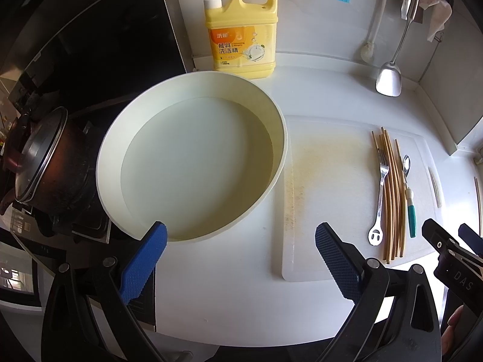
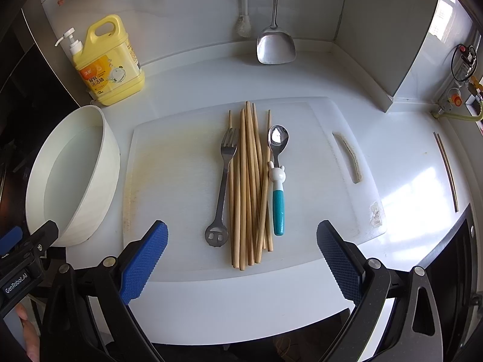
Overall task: Organize utensils
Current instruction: 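Move the left tool to the steel fork while the right tool approaches the teal spoon, then close the left tool on the fork while the right tool grasps the teal spoon, then carry the fork and spoon with both tools into the white basin, then open both tools to release the fork and spoon in the basin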
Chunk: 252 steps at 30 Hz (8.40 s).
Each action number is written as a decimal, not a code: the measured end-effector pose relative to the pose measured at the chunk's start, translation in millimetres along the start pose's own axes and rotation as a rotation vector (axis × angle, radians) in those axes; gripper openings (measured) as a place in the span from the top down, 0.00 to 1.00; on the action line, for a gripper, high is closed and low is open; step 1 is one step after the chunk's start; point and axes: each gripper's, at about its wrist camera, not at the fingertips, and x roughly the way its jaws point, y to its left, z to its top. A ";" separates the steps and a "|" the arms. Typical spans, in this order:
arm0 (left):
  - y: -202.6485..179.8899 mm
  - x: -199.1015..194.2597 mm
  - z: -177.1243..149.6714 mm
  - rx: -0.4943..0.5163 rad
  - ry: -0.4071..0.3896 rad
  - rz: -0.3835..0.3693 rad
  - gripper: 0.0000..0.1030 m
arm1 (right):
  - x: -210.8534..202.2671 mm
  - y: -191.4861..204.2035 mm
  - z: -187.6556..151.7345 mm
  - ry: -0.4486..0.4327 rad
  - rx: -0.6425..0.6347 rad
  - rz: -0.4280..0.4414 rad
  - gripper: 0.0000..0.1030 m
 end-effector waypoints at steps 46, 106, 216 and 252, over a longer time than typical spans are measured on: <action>-122.0 67.4 -14.7 0.061 -0.117 -0.152 0.06 | 63.1 -110.1 -3.3 -0.146 0.039 0.070 0.08; -158.9 135.1 17.2 0.066 -0.181 -0.174 0.05 | 129.3 -117.3 29.0 -0.164 -0.050 0.057 0.09; 16.5 36.9 4.1 -0.256 -0.441 -0.251 0.83 | 40.2 76.3 32.4 -0.402 -0.401 0.560 0.80; 161.0 125.5 60.9 -0.285 -0.059 -0.150 0.93 | 98.4 249.2 71.1 -0.096 -0.441 0.382 0.69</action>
